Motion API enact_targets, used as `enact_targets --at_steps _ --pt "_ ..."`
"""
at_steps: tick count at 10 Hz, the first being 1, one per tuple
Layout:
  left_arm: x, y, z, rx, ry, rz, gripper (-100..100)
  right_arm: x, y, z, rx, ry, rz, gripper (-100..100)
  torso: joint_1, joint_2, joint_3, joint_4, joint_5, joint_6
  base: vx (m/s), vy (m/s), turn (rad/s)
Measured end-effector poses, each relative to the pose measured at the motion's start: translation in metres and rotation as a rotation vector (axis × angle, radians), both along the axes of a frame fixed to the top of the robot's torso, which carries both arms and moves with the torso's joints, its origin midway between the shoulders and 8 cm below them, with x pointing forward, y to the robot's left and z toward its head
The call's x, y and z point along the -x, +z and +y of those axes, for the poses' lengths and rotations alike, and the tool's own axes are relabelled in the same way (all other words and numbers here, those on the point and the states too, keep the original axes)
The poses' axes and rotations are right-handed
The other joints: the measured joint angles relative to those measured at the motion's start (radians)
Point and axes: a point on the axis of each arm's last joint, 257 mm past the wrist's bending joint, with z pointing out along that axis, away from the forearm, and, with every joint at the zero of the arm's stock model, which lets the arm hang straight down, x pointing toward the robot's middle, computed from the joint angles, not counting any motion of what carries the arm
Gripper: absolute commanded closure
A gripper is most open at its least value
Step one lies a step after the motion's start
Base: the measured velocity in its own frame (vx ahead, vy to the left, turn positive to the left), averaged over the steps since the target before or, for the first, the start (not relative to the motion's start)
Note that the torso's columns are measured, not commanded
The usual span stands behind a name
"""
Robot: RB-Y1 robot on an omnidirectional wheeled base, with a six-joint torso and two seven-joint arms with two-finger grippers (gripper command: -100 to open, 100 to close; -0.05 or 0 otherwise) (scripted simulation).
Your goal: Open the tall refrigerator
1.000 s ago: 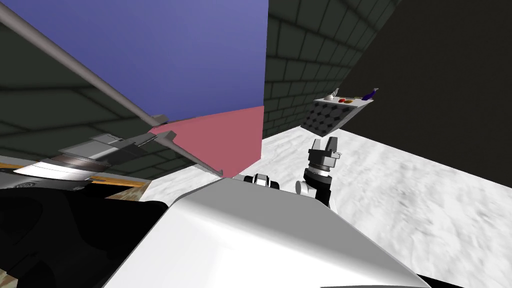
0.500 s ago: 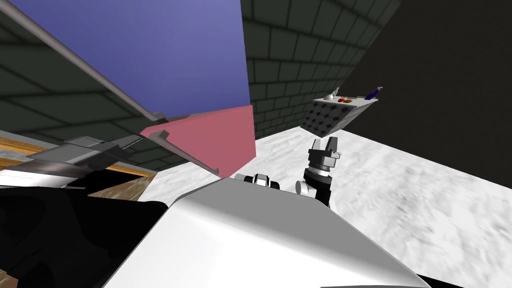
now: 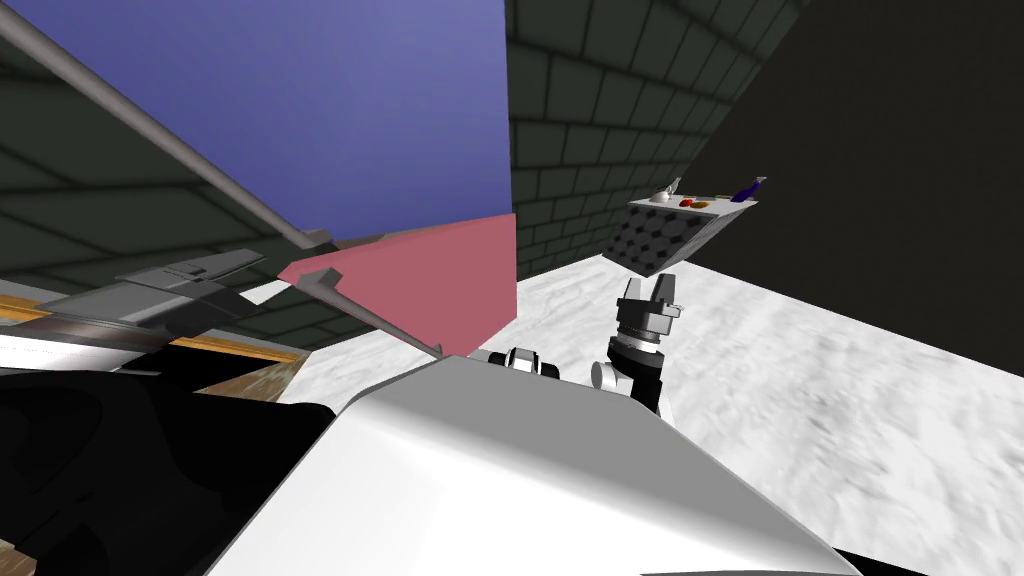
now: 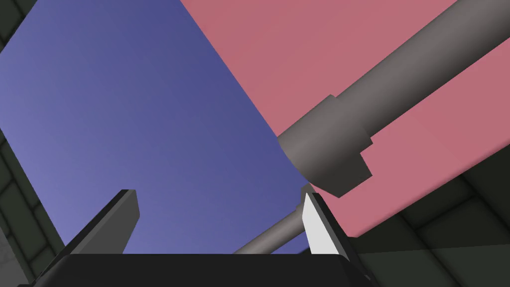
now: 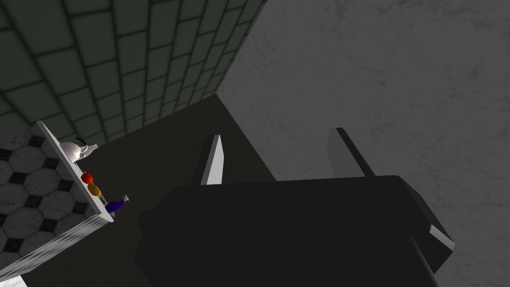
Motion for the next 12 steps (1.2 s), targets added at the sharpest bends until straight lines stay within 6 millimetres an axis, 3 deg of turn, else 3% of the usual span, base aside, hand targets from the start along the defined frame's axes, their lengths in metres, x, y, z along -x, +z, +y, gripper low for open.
enact_targets --at_steps 7,9,12 --pt "-0.005 0.009 0.005 -0.01 0.005 0.017 -100 0.0 0.0 0.0 0.0 0.0 0.0 0 -0.009 0.007 0.004 0.004 -0.006 -0.003 0.091 0.203 -0.043" --pt "-0.006 0.01 0.005 -0.011 0.007 0.019 -100 0.0 0.0 0.0 0.0 0.0 0.0 0 -0.013 0.01 0.005 0.005 -0.008 -0.003 0.002 0.038 -0.075" --pt "-0.013 0.008 0.037 -0.005 0.049 0.022 -100 0.0 0.0 0.0 -0.001 0.001 -0.001 0 -0.013 0.011 0.006 0.005 -0.008 -0.002 -0.118 -0.07 -0.172"
